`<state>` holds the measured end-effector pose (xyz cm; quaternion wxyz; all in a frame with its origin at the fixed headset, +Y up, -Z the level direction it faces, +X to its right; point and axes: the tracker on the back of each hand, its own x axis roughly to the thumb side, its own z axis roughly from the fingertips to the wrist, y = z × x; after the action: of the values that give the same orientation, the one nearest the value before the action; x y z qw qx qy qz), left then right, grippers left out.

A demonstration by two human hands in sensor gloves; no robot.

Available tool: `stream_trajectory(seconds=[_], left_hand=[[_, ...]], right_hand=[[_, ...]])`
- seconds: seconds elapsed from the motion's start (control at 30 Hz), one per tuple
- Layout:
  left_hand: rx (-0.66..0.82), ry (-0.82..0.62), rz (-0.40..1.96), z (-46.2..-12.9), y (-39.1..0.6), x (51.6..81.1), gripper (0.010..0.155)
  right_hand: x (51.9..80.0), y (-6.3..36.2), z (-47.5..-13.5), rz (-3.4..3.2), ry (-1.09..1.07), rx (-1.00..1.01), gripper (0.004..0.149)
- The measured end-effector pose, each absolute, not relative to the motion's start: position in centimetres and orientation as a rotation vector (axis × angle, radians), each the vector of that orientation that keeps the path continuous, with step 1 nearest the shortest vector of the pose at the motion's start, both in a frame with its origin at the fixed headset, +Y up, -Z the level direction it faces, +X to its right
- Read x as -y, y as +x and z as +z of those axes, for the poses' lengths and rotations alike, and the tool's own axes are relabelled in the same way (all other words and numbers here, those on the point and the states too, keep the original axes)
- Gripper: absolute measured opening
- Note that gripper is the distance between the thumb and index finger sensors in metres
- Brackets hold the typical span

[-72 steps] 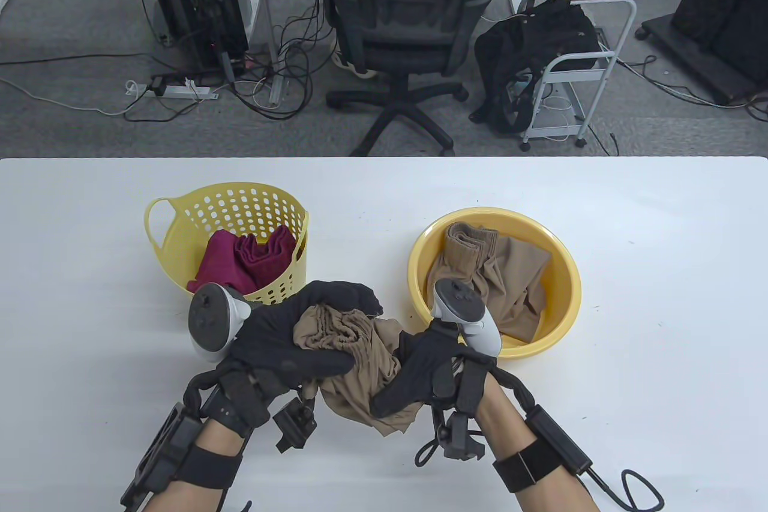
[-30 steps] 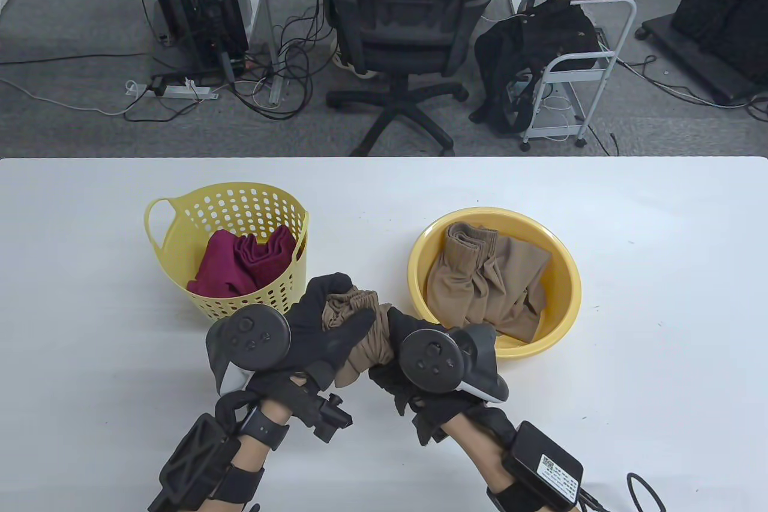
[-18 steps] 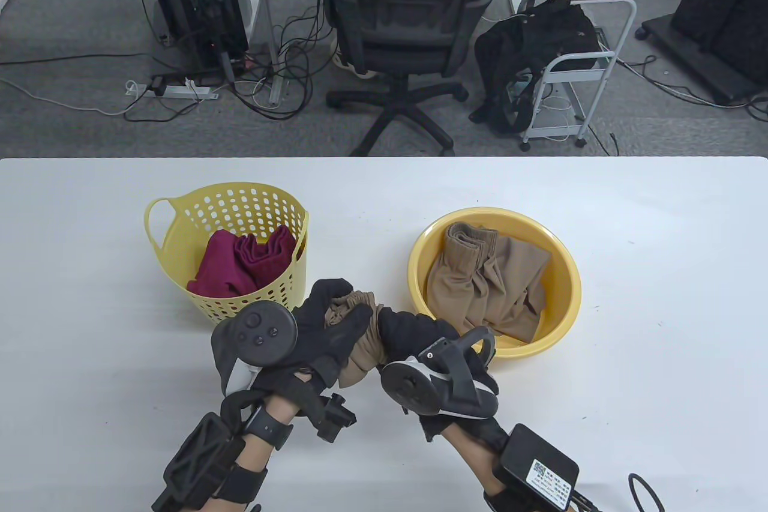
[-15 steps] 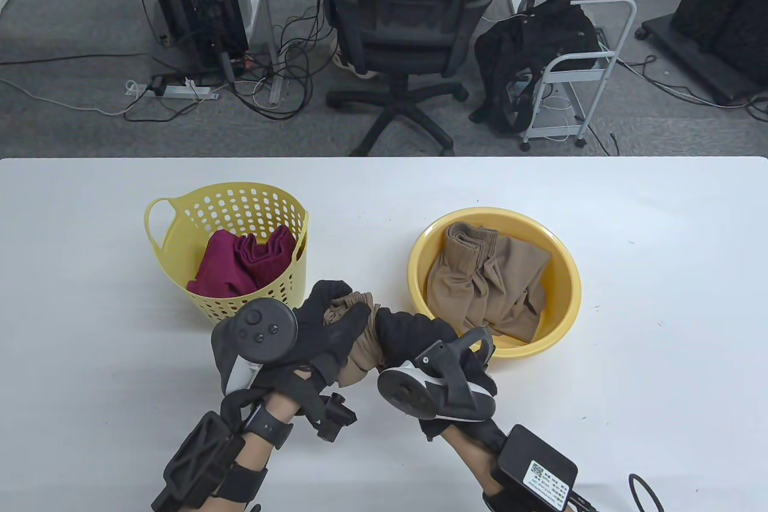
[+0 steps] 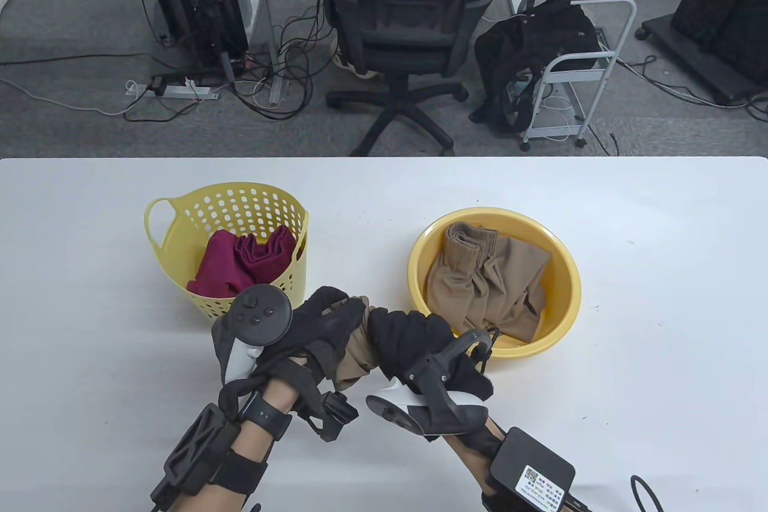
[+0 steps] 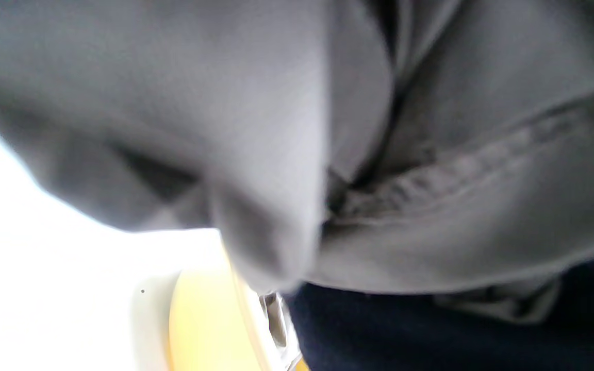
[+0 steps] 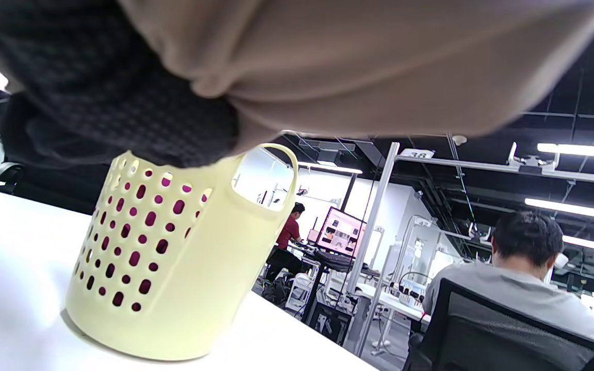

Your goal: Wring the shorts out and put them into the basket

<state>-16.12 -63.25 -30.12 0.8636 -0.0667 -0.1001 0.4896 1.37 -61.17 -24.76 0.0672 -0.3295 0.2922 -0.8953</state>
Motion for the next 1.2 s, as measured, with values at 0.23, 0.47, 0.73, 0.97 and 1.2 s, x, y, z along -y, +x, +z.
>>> stream_trajectory(seconds=[0.23, 0.47, 0.73, 0.97, 1.2], left_hand=[[0.202, -0.157, 1.035, -30.11, -16.21, 63.17, 0.053], [0.210, -0.148, 1.020, -30.08, -16.17, 62.82, 0.054], [0.209, -0.146, 1.012, -30.06, -16.28, 62.82, 0.055], [0.213, -0.135, 1.004, -30.04, -16.27, 62.78, 0.058], [0.234, -0.081, 0.949, -29.83, -16.06, 62.47, 0.061]], right_hand=[[61.05, 1.27, -24.68, -2.676, -0.996, -0.897, 0.071], [60.91, 1.32, -24.60, -2.674, -0.987, -0.913, 0.072], [60.93, 1.28, -24.58, -2.677, -0.981, -0.907, 0.072], [60.94, 1.32, -24.64, -2.683, -0.968, -0.903, 0.073], [60.97, 1.59, -24.96, -2.760, -0.951, -0.863, 0.074]])
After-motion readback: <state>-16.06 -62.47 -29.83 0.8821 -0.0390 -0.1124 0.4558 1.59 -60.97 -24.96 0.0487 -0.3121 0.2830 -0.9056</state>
